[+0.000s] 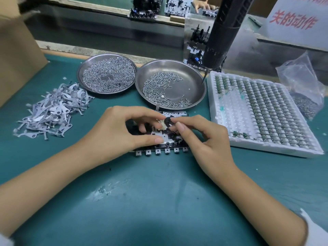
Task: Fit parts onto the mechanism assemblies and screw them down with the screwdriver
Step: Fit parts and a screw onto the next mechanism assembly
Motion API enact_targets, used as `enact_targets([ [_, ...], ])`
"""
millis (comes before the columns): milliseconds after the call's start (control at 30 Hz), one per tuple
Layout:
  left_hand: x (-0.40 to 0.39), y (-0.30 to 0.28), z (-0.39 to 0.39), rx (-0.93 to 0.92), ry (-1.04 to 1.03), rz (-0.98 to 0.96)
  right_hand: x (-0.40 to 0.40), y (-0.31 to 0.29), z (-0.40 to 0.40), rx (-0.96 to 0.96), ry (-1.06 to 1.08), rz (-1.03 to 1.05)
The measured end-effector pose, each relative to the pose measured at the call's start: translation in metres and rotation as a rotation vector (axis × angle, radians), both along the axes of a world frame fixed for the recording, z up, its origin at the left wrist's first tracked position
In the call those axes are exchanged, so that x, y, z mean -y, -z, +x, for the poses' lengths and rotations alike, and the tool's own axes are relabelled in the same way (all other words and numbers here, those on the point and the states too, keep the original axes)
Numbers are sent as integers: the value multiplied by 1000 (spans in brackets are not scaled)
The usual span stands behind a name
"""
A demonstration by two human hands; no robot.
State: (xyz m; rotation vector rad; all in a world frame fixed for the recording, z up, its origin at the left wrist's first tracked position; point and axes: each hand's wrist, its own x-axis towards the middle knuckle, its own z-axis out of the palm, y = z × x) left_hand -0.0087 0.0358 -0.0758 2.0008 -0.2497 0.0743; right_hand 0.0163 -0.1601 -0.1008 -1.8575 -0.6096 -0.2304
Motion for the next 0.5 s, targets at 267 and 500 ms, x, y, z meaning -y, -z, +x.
enact_targets([
  [267, -43, 1, 38, 452, -492, 417, -5, 1, 0, -40, 19, 53],
  [500, -64, 0, 79, -14, -583, 917, -5, 2, 1, 6, 22, 49],
])
